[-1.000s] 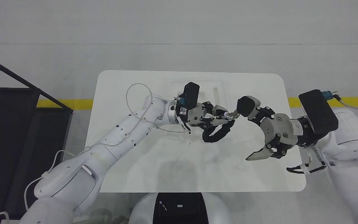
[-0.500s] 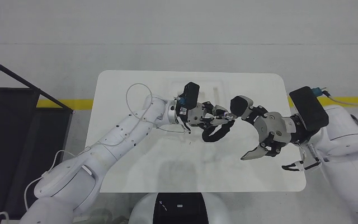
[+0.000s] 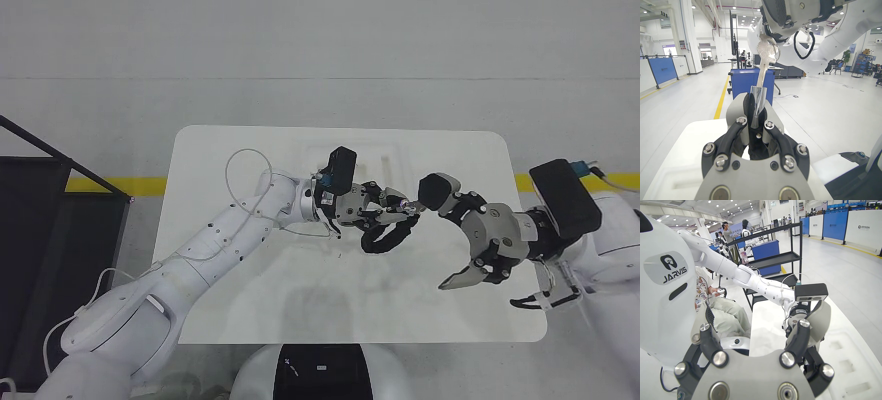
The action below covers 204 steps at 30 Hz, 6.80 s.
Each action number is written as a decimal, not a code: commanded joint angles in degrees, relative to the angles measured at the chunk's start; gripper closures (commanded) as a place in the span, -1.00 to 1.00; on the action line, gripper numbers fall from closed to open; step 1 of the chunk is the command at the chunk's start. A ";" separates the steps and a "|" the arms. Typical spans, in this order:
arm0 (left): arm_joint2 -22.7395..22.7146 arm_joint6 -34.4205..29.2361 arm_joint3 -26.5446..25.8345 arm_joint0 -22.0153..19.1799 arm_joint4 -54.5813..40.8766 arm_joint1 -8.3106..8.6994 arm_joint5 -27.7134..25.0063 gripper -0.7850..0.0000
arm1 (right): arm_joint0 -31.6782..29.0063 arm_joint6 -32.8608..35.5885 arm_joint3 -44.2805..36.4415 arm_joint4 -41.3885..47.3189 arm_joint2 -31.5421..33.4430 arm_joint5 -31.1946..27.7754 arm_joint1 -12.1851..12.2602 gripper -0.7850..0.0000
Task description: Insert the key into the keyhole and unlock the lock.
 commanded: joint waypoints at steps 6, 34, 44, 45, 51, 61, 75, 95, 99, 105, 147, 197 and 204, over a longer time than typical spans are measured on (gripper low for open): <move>0.00 0.00 0.00 0.00 0.00 0.00 0.00 1.00 | -1.75 -0.48 -0.21 -0.07 0.78 -0.48 0.50 -1.00; 0.00 0.00 0.00 0.00 0.00 0.00 0.00 1.00 | 0.79 -1.81 3.17 1.35 -2.51 -1.81 1.06 -1.00; 0.00 0.00 0.00 0.00 0.00 0.00 0.00 1.00 | 3.50 -1.97 4.13 1.82 -5.61 -1.53 0.74 -1.00; 0.00 0.00 0.00 0.00 0.00 0.00 0.00 1.00 | 3.83 -2.02 4.23 1.99 -5.94 -1.66 0.70 -1.00; 0.00 0.00 0.00 0.00 0.00 0.00 0.00 1.00 | 4.71 -2.57 4.18 2.82 -5.85 -2.57 0.73 -1.00; 0.00 0.00 0.00 0.00 0.00 0.00 0.00 1.00 | 3.53 -2.73 5.31 2.65 -4.60 -2.62 1.06 -1.00; 0.00 0.00 0.00 0.00 0.00 0.00 0.00 1.00 | 5.59 -2.14 5.17 2.85 -7.81 -2.09 0.73 -1.00; 0.00 0.00 0.00 0.00 0.00 0.00 0.00 1.00 | 4.91 -2.93 7.15 2.48 -6.80 -2.27 0.90 -1.00; 0.00 0.00 0.00 0.00 0.00 0.00 0.00 1.00 | 5.58 -2.94 7.14 2.30 -7.74 -2.02 0.75 -1.00; 0.00 0.00 0.00 0.00 0.00 0.00 0.00 1.00 | 6.08 -2.84 7.59 2.00 -7.91 -1.68 0.72 -1.00; 0.00 0.00 0.00 0.00 0.00 0.00 0.00 1.00 | 11.63 2.59 5.78 -4.21 -5.98 2.58 1.67 -1.00; 0.00 0.00 0.00 0.00 0.00 0.00 0.00 1.00 | 28.39 -2.89 20.90 -4.57 -27.92 -2.89 3.27 0.74; 0.00 0.00 0.00 0.00 0.00 0.00 0.00 1.00 | 28.68 -2.89 19.99 -3.83 -28.79 -2.89 3.61 0.91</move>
